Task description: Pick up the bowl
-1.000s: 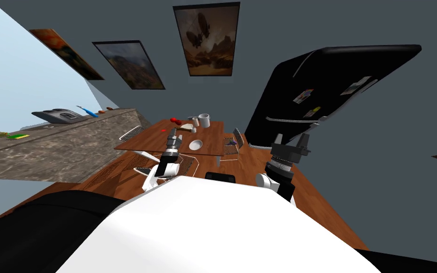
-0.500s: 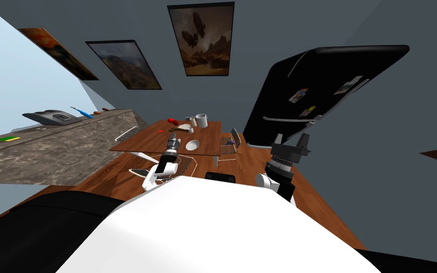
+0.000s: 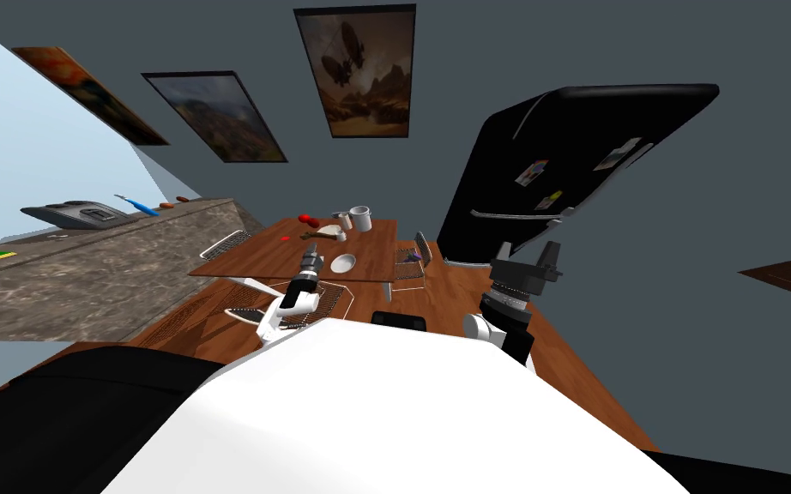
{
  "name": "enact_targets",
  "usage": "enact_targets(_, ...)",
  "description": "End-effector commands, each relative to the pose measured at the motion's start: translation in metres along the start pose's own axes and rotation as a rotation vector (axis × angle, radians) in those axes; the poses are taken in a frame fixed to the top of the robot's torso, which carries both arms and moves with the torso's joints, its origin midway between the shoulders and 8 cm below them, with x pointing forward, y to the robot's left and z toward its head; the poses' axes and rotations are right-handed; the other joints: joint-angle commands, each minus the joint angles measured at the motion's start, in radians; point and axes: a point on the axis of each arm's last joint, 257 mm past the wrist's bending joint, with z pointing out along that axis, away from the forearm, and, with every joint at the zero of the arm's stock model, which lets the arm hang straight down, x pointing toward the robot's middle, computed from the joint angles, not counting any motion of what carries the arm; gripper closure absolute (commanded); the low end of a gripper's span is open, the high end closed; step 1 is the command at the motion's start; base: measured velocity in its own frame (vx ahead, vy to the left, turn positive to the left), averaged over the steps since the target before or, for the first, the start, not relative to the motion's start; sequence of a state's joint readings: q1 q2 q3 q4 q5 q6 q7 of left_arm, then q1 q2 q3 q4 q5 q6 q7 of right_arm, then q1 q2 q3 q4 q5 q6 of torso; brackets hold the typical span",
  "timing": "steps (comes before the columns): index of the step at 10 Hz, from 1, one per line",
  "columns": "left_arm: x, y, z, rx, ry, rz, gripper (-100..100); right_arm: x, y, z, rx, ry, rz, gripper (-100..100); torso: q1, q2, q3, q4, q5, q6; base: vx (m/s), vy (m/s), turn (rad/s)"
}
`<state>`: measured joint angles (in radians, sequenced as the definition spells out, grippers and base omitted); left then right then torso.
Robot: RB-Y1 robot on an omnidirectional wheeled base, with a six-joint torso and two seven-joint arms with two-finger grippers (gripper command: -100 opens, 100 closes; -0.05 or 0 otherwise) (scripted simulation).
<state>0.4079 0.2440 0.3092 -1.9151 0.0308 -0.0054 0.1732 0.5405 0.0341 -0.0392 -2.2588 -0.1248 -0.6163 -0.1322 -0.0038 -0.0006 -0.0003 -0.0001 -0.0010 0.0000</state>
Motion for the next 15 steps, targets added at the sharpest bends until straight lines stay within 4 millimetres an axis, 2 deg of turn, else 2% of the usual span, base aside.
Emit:
enact_targets(1, -0.019, 0.024, 0.005, -0.069, -0.033, -0.003, -100, 0.000, 0.000, 0.000, 0.000, 0.000, 0.000, 0, 0.000, 0.000, 0.000, 0.000, 0.000, 0.000, 0.021, -0.096, -0.064)
enact_targets(2, -0.021, 0.034, 0.004, -0.098, -0.038, -0.003, -100, 0.000, 0.000, 0.000, 0.000, 0.000, 0.000, 0, -0.002, 0.000, 0.000, 0.000, 0.000, 0.000, 0.012, -0.070, -0.019)
enact_targets(3, -0.021, 0.034, 0.004, -0.099, -0.039, -0.003, -100, 0.000, 0.000, 0.000, 0.000, 0.000, 0.000, 0, 0.000, 0.000, 0.000, 0.000, 0.000, 0.000, 0.002, -0.025, 0.007)
enact_targets(4, -0.032, 0.053, 0.006, -0.157, -0.062, -0.008, -100, 0.000, 0.000, 0.000, 0.000, 0.000, 0.000, 0, 0.002, 0.001, 0.000, 0.000, 0.000, 0.000, 0.005, -0.034, -0.054)
enact_targets(5, -0.033, 0.055, 0.006, -0.161, -0.063, -0.009, -100, 0.000, 0.000, 0.000, 0.000, 0.000, 0.000, 0, 0.002, 0.000, 0.000, 0.000, 0.000, 0.000, 0.005, -0.037, -0.025)
enact_targets(6, -0.044, 0.073, 0.007, -0.213, -0.086, -0.016, -100, 0.000, 0.000, 0.000, 0.000, 0.000, 0.000, 0, 0.002, 0.001, 0.000, 0.000, 0.000, 0.000, 0.014, -0.047, -0.041)
enact_targets(7, -0.045, 0.075, 0.006, -0.223, -0.088, -0.016, -100, 0.000, 0.000, 0.000, 0.000, 0.000, 0.000, 0, 0.001, 0.000, 0.000, 0.000, 0.000, 0.000, 0.013, -0.044, -0.024)
enact_targets(9, -0.064, 0.104, 0.008, -0.315, -0.127, -0.036, -100, 0.000, 0.000, 0.000, 0.000, 0.000, 0.000, 0, 0.001, 0.000, 0.000, 0.000, 0.000, 0.000, 0.015, -0.062, -0.067)
enact_targets(15, -0.090, 0.162, -0.001, -0.507, -0.190, -0.078, -100, 0.000, 0.000, 0.000, 0.000, 0.000, 0.000, 0, 0.003, 0.000, 0.000, 0.000, 0.000, 0.000, 0.013, -0.032, -0.036)
